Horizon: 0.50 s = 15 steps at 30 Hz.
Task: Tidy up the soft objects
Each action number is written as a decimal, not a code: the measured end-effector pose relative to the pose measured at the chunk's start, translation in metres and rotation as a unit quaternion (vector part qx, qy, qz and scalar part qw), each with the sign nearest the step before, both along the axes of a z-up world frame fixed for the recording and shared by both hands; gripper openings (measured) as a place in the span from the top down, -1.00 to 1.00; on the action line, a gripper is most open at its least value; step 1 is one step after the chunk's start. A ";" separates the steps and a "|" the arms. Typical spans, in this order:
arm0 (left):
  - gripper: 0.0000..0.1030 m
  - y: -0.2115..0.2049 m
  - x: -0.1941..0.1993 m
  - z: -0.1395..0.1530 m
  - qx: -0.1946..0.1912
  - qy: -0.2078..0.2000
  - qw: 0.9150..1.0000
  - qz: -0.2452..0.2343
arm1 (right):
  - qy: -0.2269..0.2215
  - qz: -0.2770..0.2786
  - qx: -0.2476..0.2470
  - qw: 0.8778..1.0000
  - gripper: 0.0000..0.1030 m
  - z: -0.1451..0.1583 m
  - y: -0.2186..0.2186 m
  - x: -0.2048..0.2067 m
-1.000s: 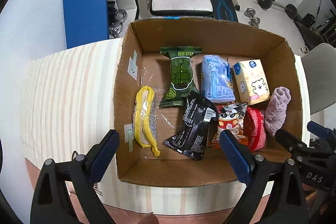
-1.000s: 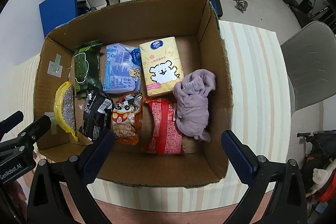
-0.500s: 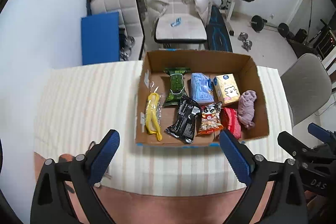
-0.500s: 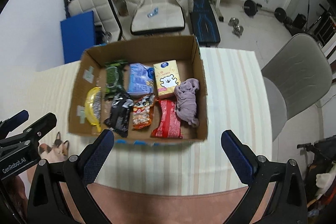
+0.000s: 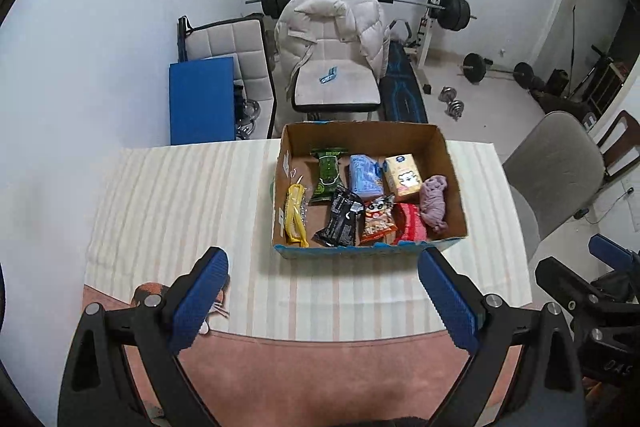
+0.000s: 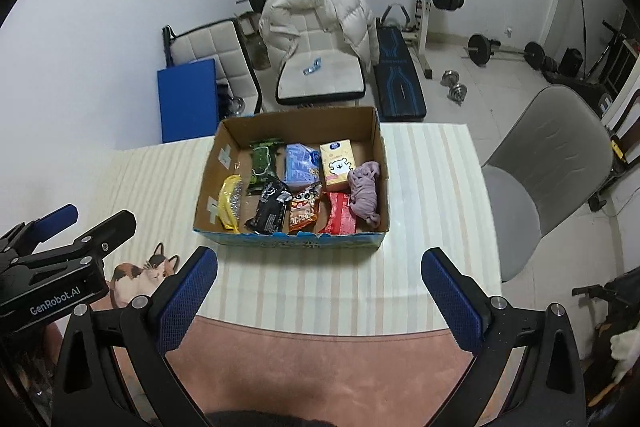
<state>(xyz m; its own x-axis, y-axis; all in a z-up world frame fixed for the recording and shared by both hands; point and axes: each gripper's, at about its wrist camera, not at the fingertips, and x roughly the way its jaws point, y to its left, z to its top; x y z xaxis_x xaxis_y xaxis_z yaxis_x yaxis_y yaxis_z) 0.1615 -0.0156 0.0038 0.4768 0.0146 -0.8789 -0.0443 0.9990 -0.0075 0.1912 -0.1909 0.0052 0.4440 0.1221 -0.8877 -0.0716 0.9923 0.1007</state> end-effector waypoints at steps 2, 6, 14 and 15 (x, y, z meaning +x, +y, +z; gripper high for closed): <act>-0.89 -0.001 -0.010 0.009 -0.003 -0.003 1.000 0.001 | -0.007 0.004 -0.001 1.000 -1.00 0.011 0.000 -0.012; -0.89 -0.003 -0.027 0.020 -0.008 -0.002 1.000 0.001 | -0.015 0.014 -0.001 1.000 -1.00 0.033 0.003 -0.032; -0.89 0.001 -0.047 0.037 -0.015 -0.011 1.000 -0.002 | -0.030 0.024 -0.009 0.999 -1.00 0.061 0.007 -0.061; -0.89 0.002 -0.048 0.040 -0.014 -0.016 1.000 0.000 | -0.032 0.024 -0.009 0.999 -1.00 0.064 0.007 -0.062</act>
<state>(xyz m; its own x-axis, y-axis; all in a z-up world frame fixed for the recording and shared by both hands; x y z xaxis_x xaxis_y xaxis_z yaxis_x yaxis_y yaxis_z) 0.1132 -0.0136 0.0442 0.5052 -0.0096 -0.8630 -0.0434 0.9984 -0.0365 0.1288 -0.1837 0.0692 0.4933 0.1291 -0.8602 -0.1247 0.9892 0.0769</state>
